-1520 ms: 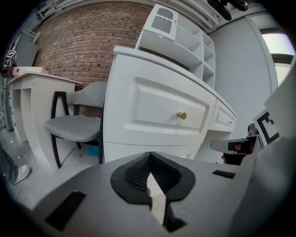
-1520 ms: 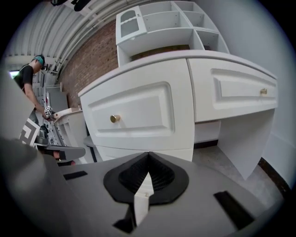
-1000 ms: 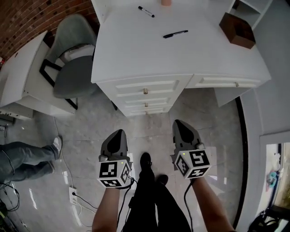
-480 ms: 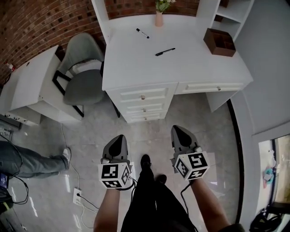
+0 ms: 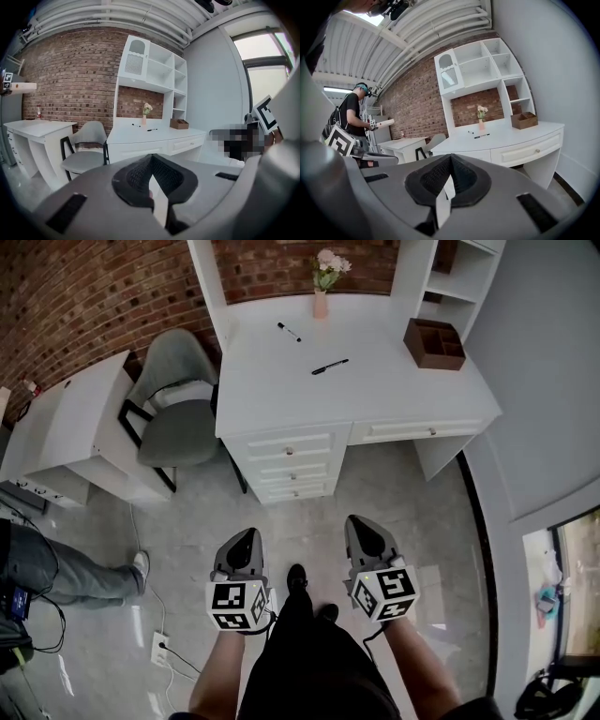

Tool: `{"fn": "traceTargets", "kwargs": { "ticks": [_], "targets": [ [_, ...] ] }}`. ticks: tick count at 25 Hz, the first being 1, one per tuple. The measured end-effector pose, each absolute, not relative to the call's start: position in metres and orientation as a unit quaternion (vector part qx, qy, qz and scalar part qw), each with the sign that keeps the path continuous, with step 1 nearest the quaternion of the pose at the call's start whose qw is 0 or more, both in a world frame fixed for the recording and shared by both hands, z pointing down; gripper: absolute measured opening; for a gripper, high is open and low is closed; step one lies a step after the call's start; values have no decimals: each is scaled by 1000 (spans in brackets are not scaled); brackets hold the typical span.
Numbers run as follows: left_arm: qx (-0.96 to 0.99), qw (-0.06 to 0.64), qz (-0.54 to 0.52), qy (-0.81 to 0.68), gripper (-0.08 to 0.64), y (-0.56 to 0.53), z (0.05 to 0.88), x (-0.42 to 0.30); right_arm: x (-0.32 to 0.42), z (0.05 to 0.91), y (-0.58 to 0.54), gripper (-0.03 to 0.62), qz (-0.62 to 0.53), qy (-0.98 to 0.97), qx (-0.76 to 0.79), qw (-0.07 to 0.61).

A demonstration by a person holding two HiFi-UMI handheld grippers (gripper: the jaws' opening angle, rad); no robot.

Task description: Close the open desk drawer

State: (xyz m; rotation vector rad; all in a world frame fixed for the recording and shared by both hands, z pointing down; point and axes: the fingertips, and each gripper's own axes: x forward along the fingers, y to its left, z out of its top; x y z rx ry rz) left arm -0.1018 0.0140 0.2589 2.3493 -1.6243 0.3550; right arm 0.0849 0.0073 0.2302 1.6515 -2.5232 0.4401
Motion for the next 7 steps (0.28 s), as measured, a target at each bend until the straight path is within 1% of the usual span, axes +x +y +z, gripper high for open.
{"fn": "traceTargets", "kwargs": {
  "ticks": [7],
  "targets": [
    [812,135,123,-554,9,22,251,-97,82,220,12,5,142,-830,539,39]
  ]
}}
